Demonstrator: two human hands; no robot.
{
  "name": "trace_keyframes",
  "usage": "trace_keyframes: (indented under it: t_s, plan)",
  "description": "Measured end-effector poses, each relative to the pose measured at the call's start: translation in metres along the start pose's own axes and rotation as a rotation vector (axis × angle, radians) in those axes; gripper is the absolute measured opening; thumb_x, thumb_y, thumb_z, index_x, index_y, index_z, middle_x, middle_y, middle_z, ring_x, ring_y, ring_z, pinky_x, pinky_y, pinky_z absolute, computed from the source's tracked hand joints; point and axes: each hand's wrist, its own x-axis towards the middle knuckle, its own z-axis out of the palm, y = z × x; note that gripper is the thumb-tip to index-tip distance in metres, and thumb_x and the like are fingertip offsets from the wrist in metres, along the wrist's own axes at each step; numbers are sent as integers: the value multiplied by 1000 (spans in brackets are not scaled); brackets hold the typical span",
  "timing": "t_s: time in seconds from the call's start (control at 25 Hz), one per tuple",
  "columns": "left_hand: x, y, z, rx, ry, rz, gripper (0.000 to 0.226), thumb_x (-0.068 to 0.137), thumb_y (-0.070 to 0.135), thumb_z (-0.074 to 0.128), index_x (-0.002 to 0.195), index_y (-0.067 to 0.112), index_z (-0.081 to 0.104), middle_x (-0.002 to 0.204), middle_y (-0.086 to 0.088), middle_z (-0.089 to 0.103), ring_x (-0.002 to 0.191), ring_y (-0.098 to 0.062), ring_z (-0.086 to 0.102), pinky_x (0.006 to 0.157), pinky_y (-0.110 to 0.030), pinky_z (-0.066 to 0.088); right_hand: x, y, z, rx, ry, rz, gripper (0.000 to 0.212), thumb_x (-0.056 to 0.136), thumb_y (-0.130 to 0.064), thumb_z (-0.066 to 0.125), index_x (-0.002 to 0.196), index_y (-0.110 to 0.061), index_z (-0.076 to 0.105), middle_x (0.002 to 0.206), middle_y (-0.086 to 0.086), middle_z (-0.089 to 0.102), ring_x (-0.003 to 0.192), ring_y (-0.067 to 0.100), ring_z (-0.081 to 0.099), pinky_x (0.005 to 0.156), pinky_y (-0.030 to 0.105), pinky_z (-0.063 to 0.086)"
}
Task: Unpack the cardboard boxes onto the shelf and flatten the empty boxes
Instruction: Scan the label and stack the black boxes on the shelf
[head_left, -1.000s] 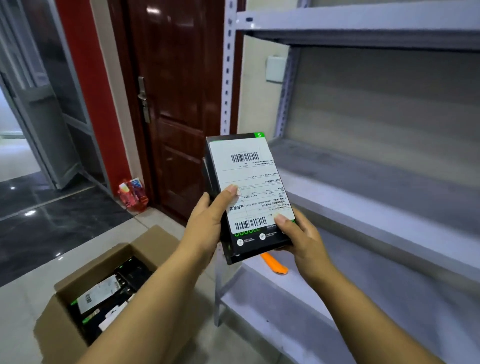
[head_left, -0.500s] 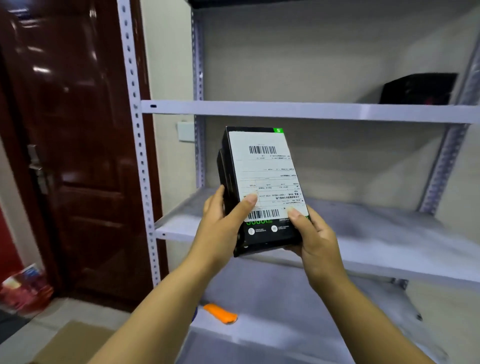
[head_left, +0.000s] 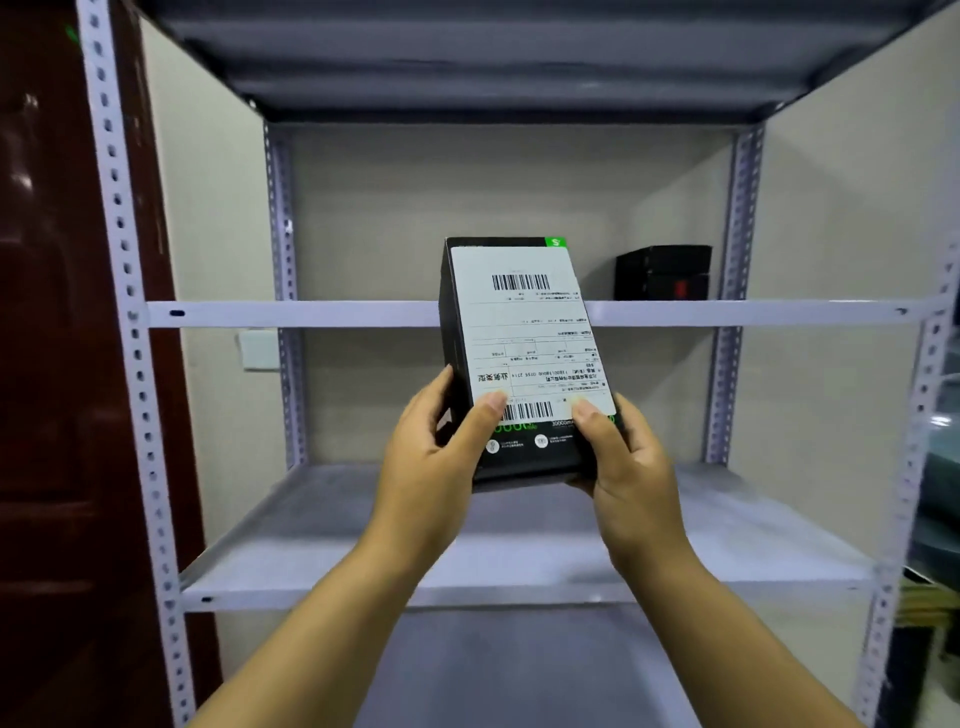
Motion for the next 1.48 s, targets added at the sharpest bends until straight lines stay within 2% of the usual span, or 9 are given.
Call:
trace_keyframes:
  t_s: [0.28, 0.44, 0.6, 0.76, 0.92, 1.08, 1.2, 1.36, 1.48]
  plan:
    - [60, -4, 50, 3, -29, 86, 62, 72, 49, 68, 126, 28, 47, 121, 17, 63, 115, -1, 57, 96, -28, 47, 59, -21, -38, -73, 169, -107, 52, 66, -63, 64, 109, -33, 59, 107, -8, 71, 105, 15, 66, 94, 50, 51]
    - [89, 0, 79, 70, -64, 150, 48, 84, 34, 69, 126, 31, 48, 108, 31, 64, 105, 11, 57, 84, -13, 46, 98, -34, -59, -135, 210, -86, 59, 63, -71, 62, 106, -30, 61, 102, -8, 70, 98, 15, 67, 89, 51, 53]
    - [123, -3, 103, 107, -147, 168, 46, 82, 45, 61, 126, 33, 54, 119, 21, 64, 113, 1, 58, 97, -28, 45, 131, -44, -82, -210, 206, -74, 52, 70, -74, 56, 92, -27, 65, 93, -5, 71, 92, 19, 67, 85, 52, 54]
    - [153, -8, 120, 159, -177, 116, 36, 90, 44, 56, 123, 29, 60, 115, 18, 67, 107, 0, 62, 93, -26, 46, 156, -53, -103, -247, 104, -64, 33, 88, -57, 54, 90, -27, 68, 89, -12, 73, 91, 11, 68, 90, 46, 54]
    - [178, -12, 130, 209, -123, 41, 28, 93, 45, 54, 109, 27, 67, 101, 13, 72, 96, -5, 67, 88, -29, 49, 182, -57, -119, -339, -15, -77, 32, 88, -53, 58, 91, -24, 71, 88, -10, 74, 90, 12, 70, 91, 46, 54]
    - [195, -7, 131, 249, -123, -33, 23, 93, 41, 54, 98, 23, 69, 89, 10, 74, 85, -5, 70, 75, -19, 50, 206, -66, -130, -569, -105, -143, 34, 86, -53, 61, 99, -22, 69, 92, -6, 73, 90, 11, 67, 86, 37, 55]
    - [207, -9, 126, 269, -181, -92, 18, 92, 34, 58, 98, 21, 69, 92, 5, 75, 87, -9, 71, 83, -23, 52, 225, -73, -139, -695, -219, -146, 27, 85, -49, 65, 94, -24, 68, 87, -6, 74, 84, 11, 69, 77, 29, 56]
    - [224, -20, 121, 313, -179, -122, 12, 87, 30, 66, 96, 22, 71, 95, 5, 75, 94, -12, 70, 99, -35, 48, 250, -70, -148, -805, -300, -124, 33, 78, -52, 69, 96, -24, 67, 94, 7, 73, 90, 27, 69, 84, 48, 56]
    - [234, -23, 123, 391, -137, -158, 20, 83, 34, 70, 98, 21, 70, 97, 3, 74, 96, -14, 69, 99, -37, 48, 266, -63, -149, -830, -291, -129, 47, 75, -51, 72, 105, -15, 67, 96, 6, 72, 90, 26, 69, 86, 47, 55]
